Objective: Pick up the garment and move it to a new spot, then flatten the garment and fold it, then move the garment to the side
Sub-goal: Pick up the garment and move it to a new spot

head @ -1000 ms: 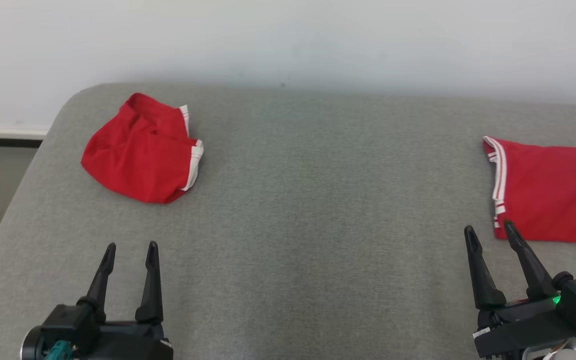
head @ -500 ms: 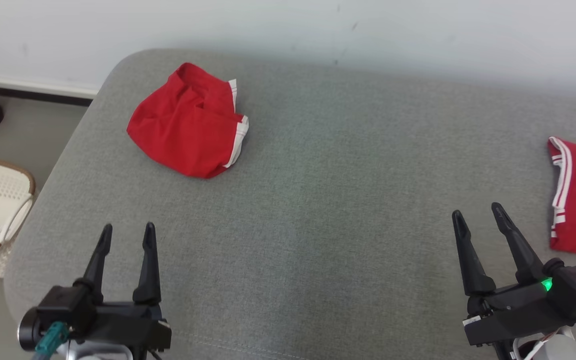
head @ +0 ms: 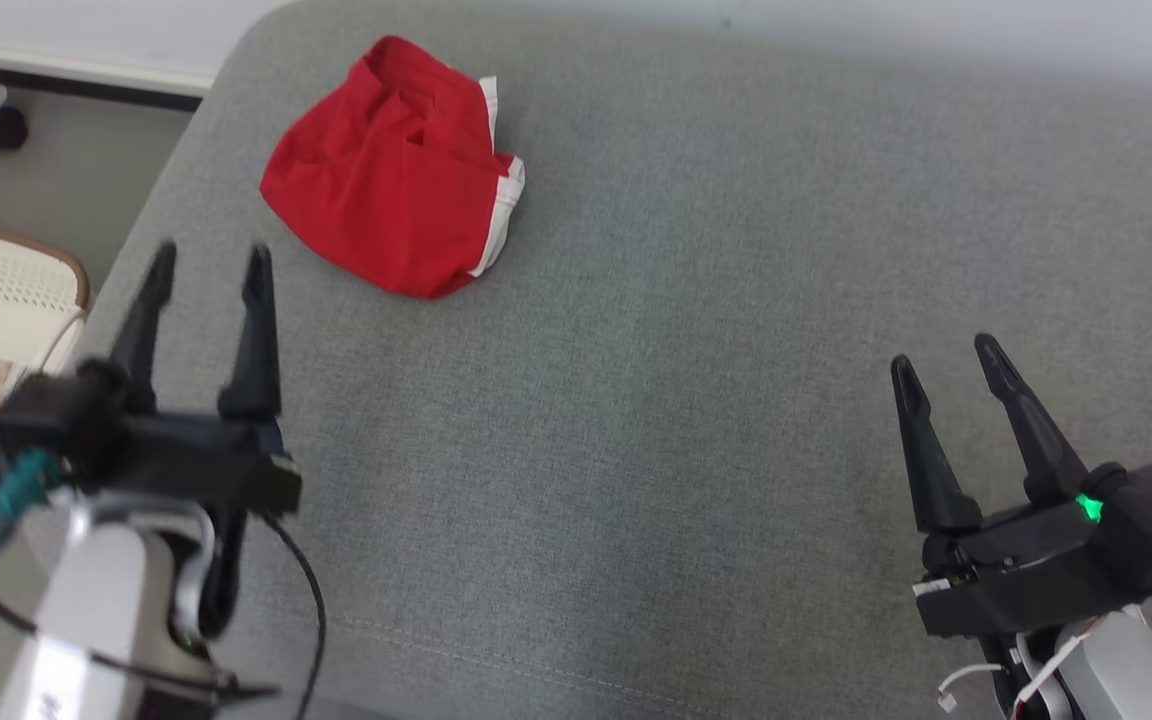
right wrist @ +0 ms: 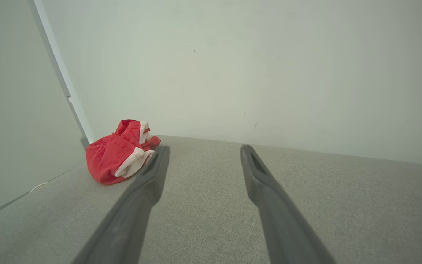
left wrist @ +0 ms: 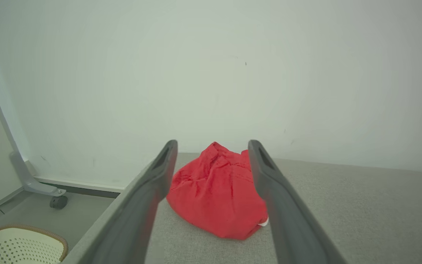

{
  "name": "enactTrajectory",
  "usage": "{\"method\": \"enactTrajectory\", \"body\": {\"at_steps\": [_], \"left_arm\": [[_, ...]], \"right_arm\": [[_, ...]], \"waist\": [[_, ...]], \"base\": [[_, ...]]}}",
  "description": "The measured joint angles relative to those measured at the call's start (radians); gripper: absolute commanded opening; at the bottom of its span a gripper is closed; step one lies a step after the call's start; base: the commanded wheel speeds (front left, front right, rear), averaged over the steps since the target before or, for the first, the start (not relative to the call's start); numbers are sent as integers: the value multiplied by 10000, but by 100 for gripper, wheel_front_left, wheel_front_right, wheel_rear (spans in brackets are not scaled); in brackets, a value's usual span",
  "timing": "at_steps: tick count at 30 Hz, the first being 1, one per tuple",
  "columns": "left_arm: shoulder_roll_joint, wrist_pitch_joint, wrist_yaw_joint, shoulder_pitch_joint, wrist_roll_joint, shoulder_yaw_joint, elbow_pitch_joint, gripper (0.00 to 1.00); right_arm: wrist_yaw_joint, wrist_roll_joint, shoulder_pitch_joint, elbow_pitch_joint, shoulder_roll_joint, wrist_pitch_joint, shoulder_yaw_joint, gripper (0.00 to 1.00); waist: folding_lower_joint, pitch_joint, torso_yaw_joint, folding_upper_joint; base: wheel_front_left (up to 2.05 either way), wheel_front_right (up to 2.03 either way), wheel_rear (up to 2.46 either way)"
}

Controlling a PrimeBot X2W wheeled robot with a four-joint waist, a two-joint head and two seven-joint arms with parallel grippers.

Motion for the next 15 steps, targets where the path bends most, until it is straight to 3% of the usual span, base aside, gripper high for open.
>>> {"method": "enactTrajectory", "body": {"at_steps": [11,15], "left_arm": [[1243,1480,-556,-3544,-1097,826,2065,100],[1415,1942,-679,-4391,-1480,884,2681,100]], "right_arm": [[174,-522,-985,-322,-15,0,209,100],[174,-610,-1432,-504,17,0,199,100]], "waist": [[0,1232,-239,0],[0,1646,-524,0]], "base": [[0,0,0],[0,0,0]]}}
